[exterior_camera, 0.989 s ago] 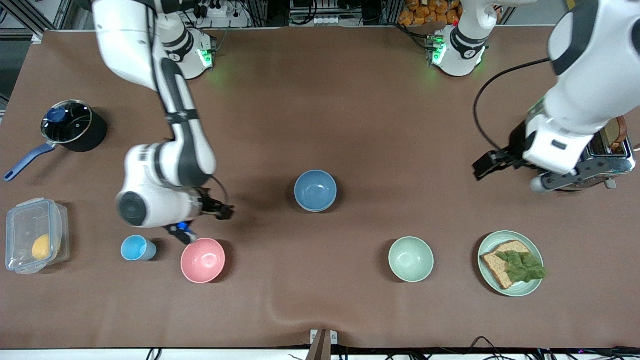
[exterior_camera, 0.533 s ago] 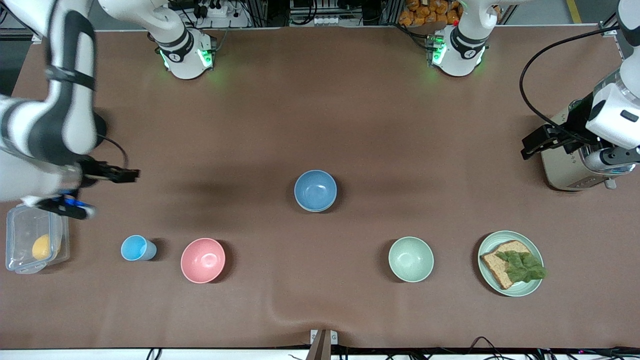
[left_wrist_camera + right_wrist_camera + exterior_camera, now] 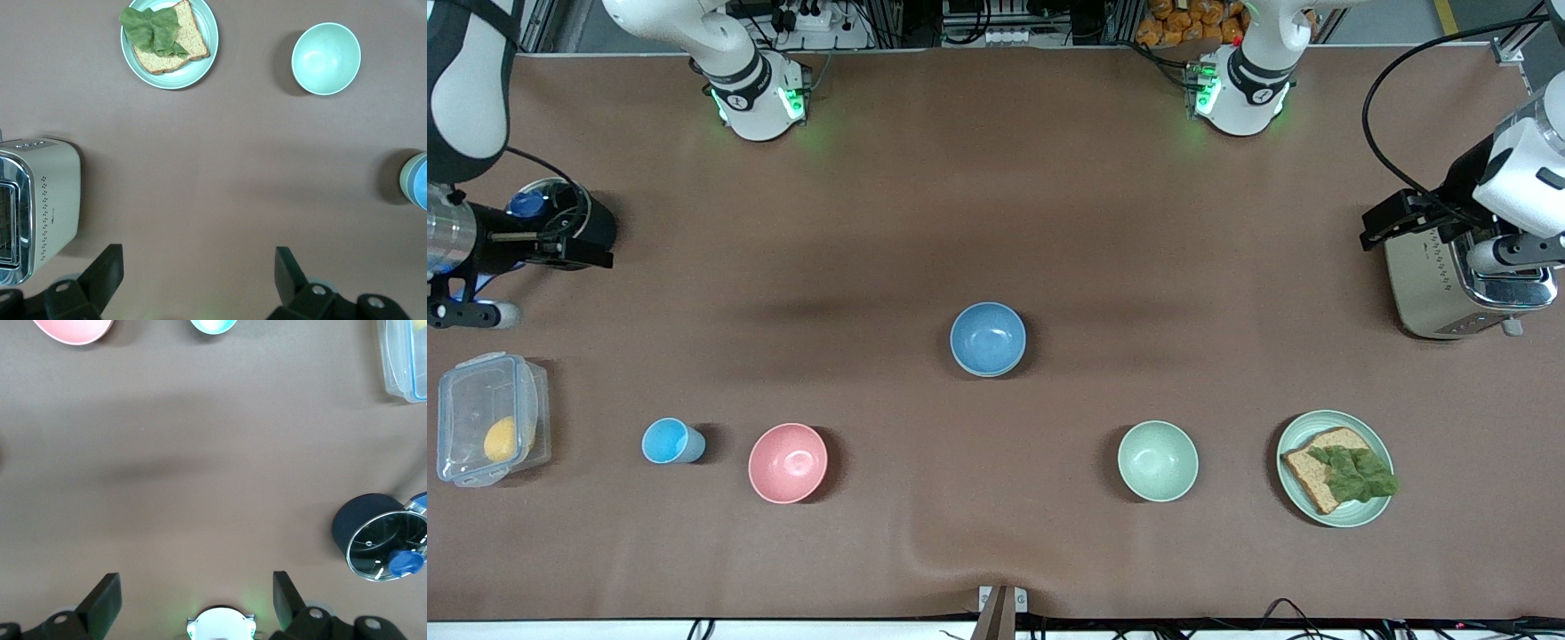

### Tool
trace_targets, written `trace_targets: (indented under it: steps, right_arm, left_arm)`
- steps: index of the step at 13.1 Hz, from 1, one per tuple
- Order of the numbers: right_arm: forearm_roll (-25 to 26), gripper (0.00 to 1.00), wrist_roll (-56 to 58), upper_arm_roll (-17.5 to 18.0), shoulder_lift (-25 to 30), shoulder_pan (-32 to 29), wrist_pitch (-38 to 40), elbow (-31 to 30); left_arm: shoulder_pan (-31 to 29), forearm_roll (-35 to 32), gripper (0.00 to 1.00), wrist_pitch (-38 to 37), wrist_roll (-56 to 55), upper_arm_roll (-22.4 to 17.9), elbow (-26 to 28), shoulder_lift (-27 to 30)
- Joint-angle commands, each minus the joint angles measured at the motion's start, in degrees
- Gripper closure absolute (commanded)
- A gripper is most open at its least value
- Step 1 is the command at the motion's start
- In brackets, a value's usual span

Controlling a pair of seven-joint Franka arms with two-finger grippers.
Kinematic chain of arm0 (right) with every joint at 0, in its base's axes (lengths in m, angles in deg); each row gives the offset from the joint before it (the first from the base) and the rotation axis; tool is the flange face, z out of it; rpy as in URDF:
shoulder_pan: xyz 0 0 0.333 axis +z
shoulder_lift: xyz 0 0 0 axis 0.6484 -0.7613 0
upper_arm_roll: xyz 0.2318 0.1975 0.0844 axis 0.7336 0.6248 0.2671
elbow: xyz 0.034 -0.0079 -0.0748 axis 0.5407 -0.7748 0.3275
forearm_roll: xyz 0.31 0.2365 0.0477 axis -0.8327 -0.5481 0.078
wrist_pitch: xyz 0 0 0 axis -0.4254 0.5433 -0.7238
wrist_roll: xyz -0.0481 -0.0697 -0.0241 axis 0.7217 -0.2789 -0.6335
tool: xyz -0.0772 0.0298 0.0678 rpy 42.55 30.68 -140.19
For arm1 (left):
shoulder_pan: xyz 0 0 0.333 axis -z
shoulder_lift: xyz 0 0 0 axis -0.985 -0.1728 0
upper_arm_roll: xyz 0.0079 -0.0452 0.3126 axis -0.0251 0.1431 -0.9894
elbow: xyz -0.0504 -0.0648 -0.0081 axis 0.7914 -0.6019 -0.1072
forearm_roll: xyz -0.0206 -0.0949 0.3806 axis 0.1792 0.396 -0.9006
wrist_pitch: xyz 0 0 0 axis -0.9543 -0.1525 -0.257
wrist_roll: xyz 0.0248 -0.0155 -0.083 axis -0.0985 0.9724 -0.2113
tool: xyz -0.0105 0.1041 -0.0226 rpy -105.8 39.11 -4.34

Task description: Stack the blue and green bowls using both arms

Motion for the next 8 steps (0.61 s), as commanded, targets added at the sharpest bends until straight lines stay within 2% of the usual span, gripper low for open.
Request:
trace_targets:
  steps: [1,3,4,5,6,8]
  right_arm:
    - [4.0,0.00,-0.2,10.5,4.5,-9.4,0.0,-1.3]
    - [7.4,0.00,-0.6,28.0,6.2,-24.5,-1.2,-1.4]
    - [8.4,0.00,-1.5,34.5,6.9,-29.6,-2.5,-2.0]
    - [8.7,0.00,-2.4,37.7,7.7,-32.5,-3.4,-3.0]
    - [8.7,0.00,-2.6,39.0,8.5,-33.6,-4.3,-4.1]
    - [8.7,0.00,-3.0,39.5,11.3,-33.7,-9.2,-8.2]
  left_arm:
    - [-1.0,-4.5,0.00,-0.5,2.4,0.9,0.7,1.1]
    - [-0.9,-5.2,0.00,-0.7,2.5,1.1,0.7,1.3]
    - [-1.0,-4.8,0.00,-0.7,2.6,1.0,0.7,1.3]
    - [-1.2,-4.7,0.00,-0.7,2.6,0.8,0.6,1.2]
    - [-1.3,-4.7,0.00,-0.7,2.6,0.8,0.5,1.2]
    - [-1.3,-4.5,0.00,-0.7,2.6,0.8,0.2,1.1]
